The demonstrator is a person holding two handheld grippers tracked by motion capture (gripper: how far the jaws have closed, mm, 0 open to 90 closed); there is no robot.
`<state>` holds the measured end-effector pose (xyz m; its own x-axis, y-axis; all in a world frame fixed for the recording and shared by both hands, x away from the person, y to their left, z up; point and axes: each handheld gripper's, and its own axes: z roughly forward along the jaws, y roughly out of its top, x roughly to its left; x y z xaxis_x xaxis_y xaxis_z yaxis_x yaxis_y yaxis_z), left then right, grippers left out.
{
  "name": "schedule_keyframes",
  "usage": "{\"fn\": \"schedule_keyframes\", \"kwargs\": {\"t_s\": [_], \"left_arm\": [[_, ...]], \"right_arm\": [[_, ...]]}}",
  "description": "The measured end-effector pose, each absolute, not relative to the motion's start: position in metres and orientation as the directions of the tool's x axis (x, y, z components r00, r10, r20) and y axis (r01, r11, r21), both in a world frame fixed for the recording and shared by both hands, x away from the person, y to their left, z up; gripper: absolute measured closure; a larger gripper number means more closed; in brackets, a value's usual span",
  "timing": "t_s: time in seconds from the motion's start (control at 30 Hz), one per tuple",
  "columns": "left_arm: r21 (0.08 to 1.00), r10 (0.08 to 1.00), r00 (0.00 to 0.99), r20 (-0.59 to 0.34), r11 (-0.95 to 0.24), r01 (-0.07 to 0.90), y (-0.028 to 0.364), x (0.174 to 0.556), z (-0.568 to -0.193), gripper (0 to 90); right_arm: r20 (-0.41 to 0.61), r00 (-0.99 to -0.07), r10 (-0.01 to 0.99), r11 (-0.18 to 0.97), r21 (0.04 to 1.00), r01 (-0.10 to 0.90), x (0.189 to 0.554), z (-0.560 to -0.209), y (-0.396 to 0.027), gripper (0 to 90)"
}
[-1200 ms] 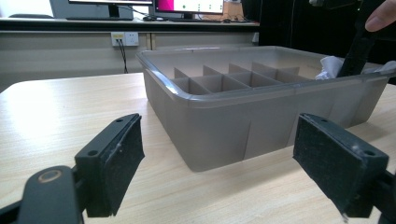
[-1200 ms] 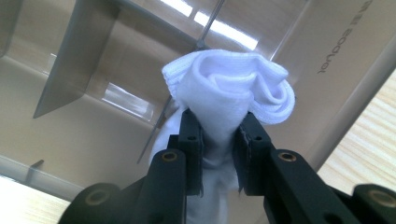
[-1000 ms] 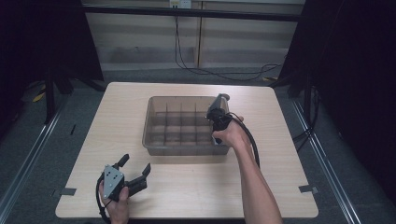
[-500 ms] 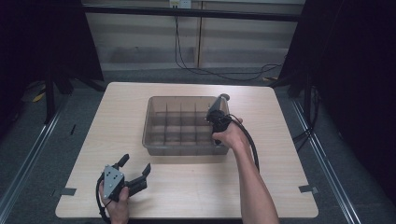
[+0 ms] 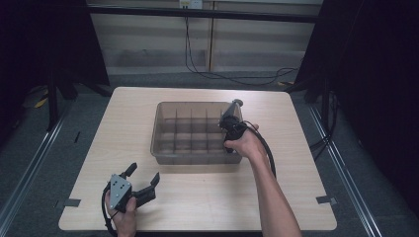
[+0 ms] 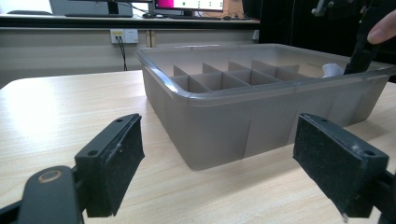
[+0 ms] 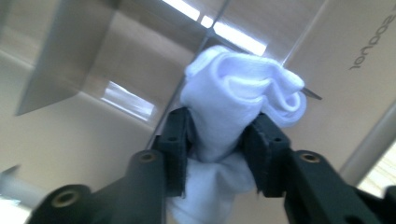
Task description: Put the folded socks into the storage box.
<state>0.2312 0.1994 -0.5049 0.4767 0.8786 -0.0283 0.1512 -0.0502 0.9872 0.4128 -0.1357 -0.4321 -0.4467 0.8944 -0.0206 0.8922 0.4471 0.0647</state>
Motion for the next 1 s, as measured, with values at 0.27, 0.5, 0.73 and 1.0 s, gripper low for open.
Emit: {"fn": "schedule_keyframes", "kwargs": {"t_s": [0.27, 0.5, 0.73, 1.0], "left_arm": [[0.987, 0.878, 0.478, -0.028, -0.051, 0.151, 0.199, 0.231, -0.505, 15.9], [0.987, 0.879, 0.476, -0.039, -0.04, 0.154, 0.2, 0.231, -0.505, 15.8], [0.987, 0.88, 0.473, -0.038, -0.04, 0.154, 0.2, 0.231, -0.505, 15.9], [0.987, 0.886, 0.462, -0.035, -0.042, 0.155, 0.199, 0.231, -0.505, 15.9]], "right_arm": [[0.0, -0.449, 0.894, 0.444, 0.152, 0.883, 0.405, -0.41, -0.135, 52.2], [0.016, -0.446, 0.895, 0.426, 0.27, 0.864, 0.398, -0.401, -0.138, 44.3], [0.061, -0.455, 0.889, 0.388, 0.429, 0.816, 0.384, -0.407, -0.148, 35.4], [0.114, -0.447, 0.887, 0.291, 0.615, 0.733, 0.369, -0.405, -0.162, 29.1]]}}
